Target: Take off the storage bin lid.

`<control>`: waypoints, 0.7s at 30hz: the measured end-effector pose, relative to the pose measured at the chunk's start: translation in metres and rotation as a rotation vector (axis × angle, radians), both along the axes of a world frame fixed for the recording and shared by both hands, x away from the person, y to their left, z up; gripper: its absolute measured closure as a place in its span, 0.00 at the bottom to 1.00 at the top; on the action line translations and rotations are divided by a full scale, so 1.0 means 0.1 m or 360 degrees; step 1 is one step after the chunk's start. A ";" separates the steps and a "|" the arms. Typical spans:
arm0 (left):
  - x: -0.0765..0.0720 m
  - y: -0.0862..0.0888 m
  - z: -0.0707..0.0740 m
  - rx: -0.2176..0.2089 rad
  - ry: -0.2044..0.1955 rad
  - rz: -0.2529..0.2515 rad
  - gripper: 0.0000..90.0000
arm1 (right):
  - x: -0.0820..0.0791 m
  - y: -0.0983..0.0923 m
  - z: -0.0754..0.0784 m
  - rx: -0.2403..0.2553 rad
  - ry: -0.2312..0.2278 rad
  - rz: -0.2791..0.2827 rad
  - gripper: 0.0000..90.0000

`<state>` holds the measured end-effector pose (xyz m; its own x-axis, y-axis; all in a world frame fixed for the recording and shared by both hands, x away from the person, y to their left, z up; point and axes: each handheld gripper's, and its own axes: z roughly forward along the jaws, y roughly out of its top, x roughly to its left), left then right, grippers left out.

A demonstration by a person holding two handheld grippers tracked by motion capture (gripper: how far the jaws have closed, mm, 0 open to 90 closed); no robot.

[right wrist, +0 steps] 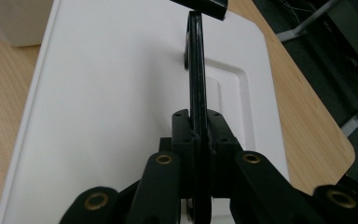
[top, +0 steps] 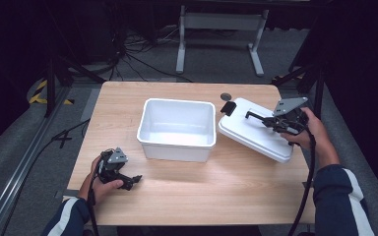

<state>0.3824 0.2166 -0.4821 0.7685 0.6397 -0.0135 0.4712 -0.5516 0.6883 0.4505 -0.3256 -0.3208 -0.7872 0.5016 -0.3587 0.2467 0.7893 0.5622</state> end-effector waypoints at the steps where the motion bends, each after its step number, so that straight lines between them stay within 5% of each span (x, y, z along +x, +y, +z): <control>1: 0.00 0.00 0.00 -0.0001 0.0000 0.0001 0.01 | 0.01 0.00 -0.02 0.0001 -0.0007 0.0000 0.94; 21: 0.00 0.00 0.00 -0.0001 -0.0001 0.0003 0.01 | 0.22 -0.01 -0.60 0.0007 0.0145 -0.0038 0.94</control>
<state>0.3823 0.2165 -0.4821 0.7673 0.6411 -0.0133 0.4717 -0.5503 0.6890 0.4729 -0.3262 -0.3809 -0.8043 0.5222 -0.2836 0.3160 0.7800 0.5402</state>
